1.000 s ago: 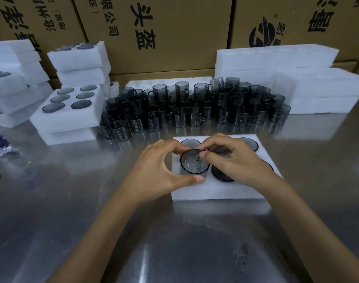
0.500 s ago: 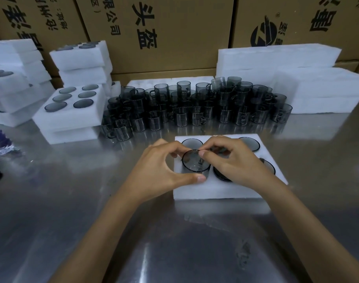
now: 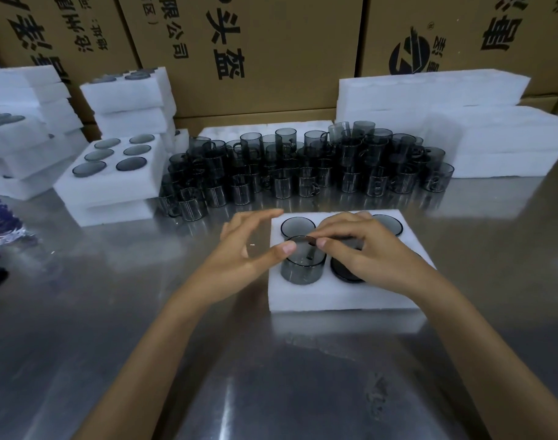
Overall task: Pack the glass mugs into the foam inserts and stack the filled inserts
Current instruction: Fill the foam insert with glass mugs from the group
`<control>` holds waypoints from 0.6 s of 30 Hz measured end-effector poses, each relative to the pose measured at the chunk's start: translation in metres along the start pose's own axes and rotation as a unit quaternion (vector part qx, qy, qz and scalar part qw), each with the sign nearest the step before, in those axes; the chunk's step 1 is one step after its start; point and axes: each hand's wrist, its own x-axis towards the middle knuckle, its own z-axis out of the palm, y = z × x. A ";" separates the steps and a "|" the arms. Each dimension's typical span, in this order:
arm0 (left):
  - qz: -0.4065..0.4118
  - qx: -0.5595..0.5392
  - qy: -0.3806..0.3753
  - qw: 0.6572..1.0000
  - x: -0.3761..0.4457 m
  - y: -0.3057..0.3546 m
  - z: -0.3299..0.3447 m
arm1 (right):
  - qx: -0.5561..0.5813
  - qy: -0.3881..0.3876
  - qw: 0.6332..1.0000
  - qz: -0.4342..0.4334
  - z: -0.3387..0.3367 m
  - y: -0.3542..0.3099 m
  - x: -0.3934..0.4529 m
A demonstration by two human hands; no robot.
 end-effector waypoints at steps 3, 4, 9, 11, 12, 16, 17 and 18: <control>-0.057 -0.023 -0.037 0.997 0.003 -0.006 -0.002 | -0.085 -0.004 0.996 0.009 -0.007 0.000 -0.004; -0.074 -0.044 -0.053 0.995 0.004 -0.007 -0.002 | -0.102 -0.005 0.995 0.020 -0.008 0.000 -0.004; -0.116 -0.269 -0.116 0.949 0.007 -0.015 0.006 | -0.117 -0.029 0.989 0.083 -0.014 0.003 -0.003; -0.101 -0.304 -0.145 0.936 0.008 -0.014 0.009 | -0.120 -0.036 0.988 0.088 -0.013 0.005 -0.003; -0.095 -0.312 -0.150 0.933 0.008 -0.014 0.009 | -0.119 -0.038 0.988 0.090 -0.013 0.006 -0.002; -0.102 -0.322 -0.120 0.934 0.008 -0.016 0.011 | -0.153 -0.045 0.983 0.087 -0.009 0.010 -0.001; -0.105 -0.319 -0.108 0.936 0.007 -0.016 0.012 | -0.167 -0.047 0.981 0.085 -0.008 0.010 -0.001; -0.108 -0.317 -0.097 0.937 0.007 -0.015 0.013 | -0.176 -0.047 0.980 0.085 -0.007 0.011 0.000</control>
